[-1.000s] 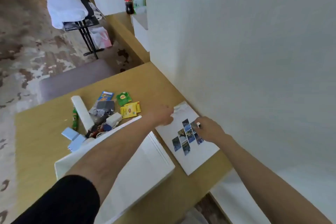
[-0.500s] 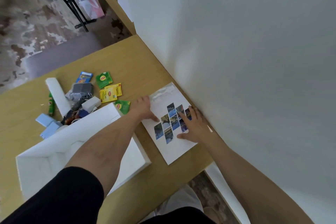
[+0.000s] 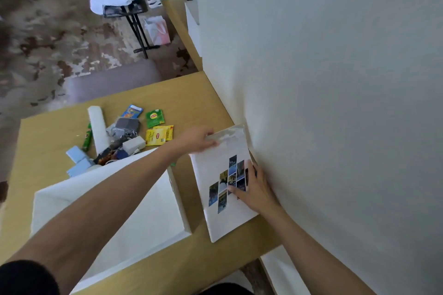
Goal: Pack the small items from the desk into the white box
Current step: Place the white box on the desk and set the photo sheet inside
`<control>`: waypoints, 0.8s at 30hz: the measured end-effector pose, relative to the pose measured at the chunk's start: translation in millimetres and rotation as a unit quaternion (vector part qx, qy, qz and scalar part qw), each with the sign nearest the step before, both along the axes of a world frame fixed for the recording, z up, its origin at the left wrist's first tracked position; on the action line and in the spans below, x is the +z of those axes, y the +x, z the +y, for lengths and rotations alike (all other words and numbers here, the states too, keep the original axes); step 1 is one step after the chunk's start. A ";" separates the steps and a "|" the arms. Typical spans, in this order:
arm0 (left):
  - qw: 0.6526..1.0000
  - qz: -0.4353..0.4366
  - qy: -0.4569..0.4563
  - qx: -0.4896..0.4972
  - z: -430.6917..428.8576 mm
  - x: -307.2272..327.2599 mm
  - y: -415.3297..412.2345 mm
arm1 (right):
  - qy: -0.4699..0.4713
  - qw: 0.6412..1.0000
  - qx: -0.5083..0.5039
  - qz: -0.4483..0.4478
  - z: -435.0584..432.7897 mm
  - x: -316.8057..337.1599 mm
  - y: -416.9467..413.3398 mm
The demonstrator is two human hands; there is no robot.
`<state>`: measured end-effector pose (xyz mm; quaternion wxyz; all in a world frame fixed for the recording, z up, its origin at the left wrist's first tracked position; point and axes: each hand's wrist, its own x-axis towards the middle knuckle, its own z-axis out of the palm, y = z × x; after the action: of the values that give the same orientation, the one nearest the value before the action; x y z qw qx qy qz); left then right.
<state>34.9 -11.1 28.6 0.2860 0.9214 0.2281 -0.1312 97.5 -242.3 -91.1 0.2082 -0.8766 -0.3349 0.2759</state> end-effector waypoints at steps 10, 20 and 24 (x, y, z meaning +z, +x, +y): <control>0.884 -0.351 -0.055 0.304 15.0 69.0 -197.5 | 0.223 0.972 0.069 -0.012 126.5 144.6 1.3; 0.777 -0.398 -0.156 0.463 19.4 38.4 -356.6 | 0.180 0.889 0.417 -0.053 241.7 259.7 -110.0; 0.807 -0.383 -0.125 0.431 44.0 37.9 -393.0 | 0.169 0.873 0.456 -0.035 249.5 254.9 -145.2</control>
<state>-358.1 32.8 66.5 0.4901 0.6599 0.4554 0.3420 -47.7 7.2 163.8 0.1926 -0.5874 -0.7457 0.2487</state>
